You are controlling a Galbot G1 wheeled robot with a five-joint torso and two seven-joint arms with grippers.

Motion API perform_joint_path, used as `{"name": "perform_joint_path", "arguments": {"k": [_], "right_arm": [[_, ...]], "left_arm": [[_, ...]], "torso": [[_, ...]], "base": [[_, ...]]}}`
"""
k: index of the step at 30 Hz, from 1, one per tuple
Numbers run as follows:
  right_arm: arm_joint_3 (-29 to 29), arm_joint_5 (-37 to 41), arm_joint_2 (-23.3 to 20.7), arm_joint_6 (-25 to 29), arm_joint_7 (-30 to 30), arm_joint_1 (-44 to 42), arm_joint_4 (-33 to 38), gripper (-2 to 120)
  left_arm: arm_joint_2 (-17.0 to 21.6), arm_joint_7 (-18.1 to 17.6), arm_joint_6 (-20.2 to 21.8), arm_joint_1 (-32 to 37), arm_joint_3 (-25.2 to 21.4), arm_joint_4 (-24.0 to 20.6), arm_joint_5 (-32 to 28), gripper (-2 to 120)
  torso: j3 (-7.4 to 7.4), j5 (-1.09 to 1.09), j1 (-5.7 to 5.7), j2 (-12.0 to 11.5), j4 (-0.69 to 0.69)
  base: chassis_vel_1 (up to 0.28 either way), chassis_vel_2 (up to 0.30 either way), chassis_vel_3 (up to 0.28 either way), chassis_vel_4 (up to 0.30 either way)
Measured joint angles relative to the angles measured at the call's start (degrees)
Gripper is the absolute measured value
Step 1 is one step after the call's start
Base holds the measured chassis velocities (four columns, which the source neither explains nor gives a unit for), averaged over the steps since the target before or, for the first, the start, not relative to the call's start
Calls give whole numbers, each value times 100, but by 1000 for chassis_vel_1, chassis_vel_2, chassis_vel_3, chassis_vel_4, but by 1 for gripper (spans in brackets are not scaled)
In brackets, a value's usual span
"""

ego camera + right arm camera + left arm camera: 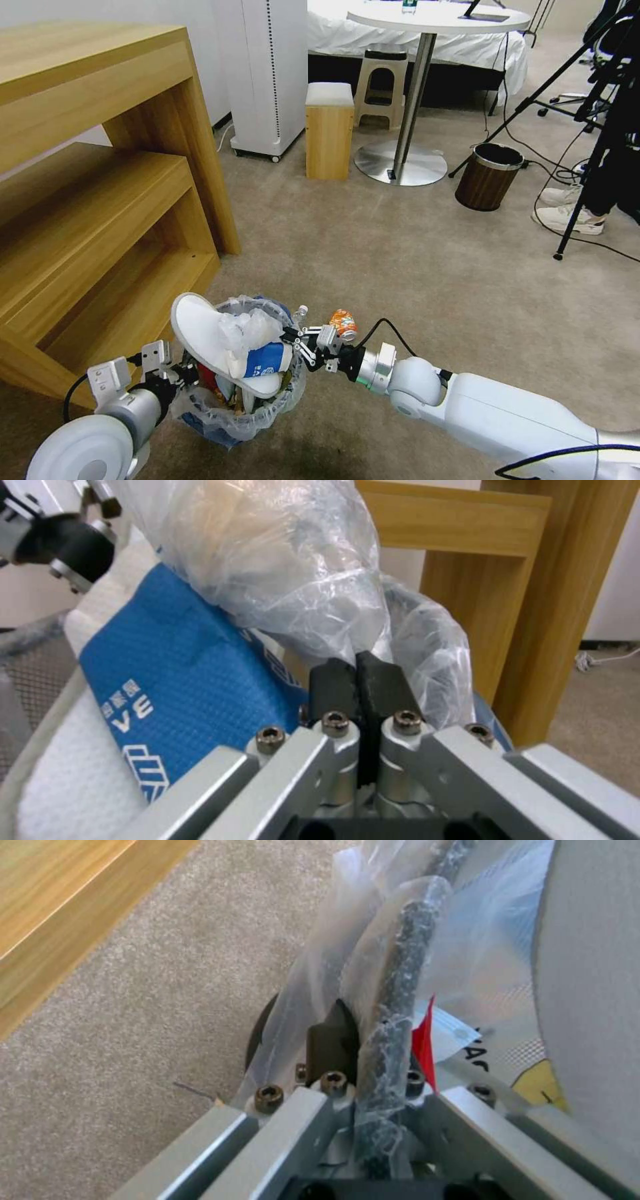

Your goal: Pick up the trash bin and place the garbage on the floor into it.

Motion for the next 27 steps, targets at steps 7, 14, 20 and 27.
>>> {"name": "perform_joint_path", "arguments": {"k": [7, 14, 20, 27], "right_arm": [[-28, 43, 18, -178, 182, 9, -5, 0], [-83, 108, 10, -358, 350, 28, 76, 3], [-89, 190, -23, -425, 318, 65, 199, 22], [-170, 344, -78, -487, 299, 123, 390, 51]], "left_arm": [[-9, 3, -19, -12, 20, -10, 5, 0], [-1, 18, -22, -8, 16, -23, 2, 0], [-2, 29, -45, -37, 13, -14, 1, 0], [-14, 47, -59, -27, -9, 12, -1, 0]], "torso": [[0, 0, 0, 0, 0], [0, 0, 0, 0, 0], [0, 0, 0, 0, 0], [0, 0, 0, 0, 0]], "base": [[0, 0, 0, 0], [0, 0, 0, 0], [0, 0, 0, 0], [0, 0, 0, 0]]}}
